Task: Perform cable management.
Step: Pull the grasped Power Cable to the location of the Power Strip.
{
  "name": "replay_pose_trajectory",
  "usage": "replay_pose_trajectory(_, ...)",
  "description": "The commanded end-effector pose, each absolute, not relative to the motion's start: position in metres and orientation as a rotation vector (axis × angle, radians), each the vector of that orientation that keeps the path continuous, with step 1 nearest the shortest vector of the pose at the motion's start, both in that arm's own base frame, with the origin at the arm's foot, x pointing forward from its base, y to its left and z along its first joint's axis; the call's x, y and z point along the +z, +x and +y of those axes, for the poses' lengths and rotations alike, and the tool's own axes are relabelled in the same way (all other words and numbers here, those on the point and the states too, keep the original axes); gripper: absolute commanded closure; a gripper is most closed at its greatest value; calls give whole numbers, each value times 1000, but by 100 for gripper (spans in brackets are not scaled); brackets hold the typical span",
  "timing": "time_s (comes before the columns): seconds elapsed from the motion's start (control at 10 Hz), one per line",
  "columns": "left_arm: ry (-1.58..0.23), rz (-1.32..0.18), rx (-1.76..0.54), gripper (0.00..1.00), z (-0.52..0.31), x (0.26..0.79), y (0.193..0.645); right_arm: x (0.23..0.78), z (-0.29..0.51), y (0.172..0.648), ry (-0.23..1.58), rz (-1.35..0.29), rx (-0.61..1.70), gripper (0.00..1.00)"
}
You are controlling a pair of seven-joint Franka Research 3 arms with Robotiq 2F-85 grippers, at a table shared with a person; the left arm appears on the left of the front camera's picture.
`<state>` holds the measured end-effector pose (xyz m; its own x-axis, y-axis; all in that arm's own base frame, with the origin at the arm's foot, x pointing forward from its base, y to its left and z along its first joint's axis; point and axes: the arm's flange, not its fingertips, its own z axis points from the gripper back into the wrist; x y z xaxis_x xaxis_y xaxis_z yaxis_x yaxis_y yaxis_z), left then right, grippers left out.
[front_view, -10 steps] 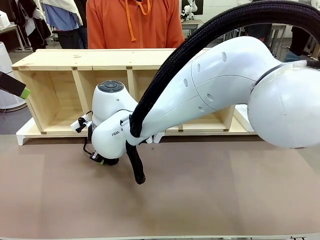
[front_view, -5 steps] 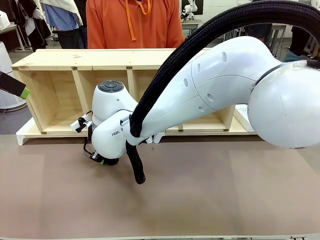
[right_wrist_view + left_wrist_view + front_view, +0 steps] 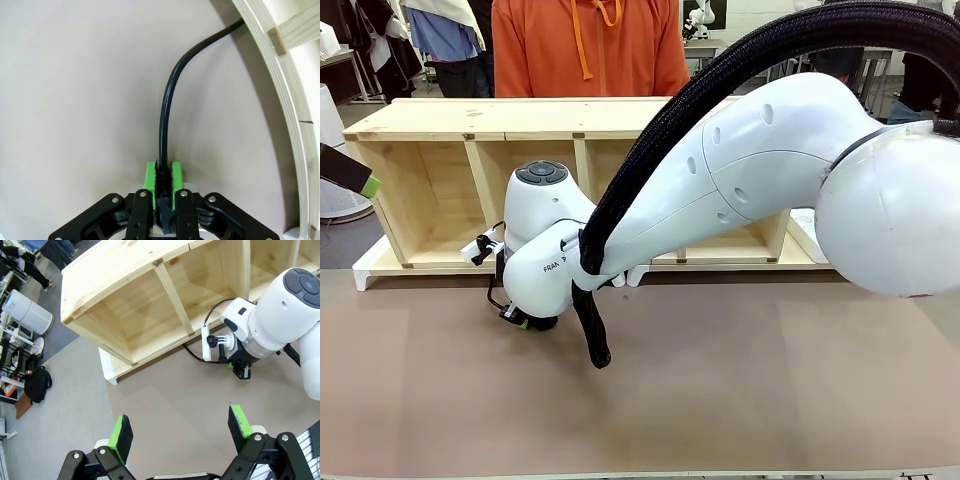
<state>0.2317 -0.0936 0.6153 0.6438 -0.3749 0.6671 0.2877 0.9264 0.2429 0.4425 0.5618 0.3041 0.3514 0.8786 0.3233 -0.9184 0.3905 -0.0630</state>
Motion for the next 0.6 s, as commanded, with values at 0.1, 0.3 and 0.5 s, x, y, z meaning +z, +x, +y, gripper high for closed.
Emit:
replay_pose_trajectory(0.1, 121, -793, -381, 0, -94, 616, 234, 304, 562, 442, 136, -327, 1168, 100)
replay_pose_trajectory(0.3, 121, -793, -381, 0, -94, 616, 234, 308, 564, 436, 128, -299, 1173, 85)
replay_pose_trajectory(0.5, 121, -793, -381, 0, -94, 616, 234, 313, 556, 421, 131, -272, 1151, 85)
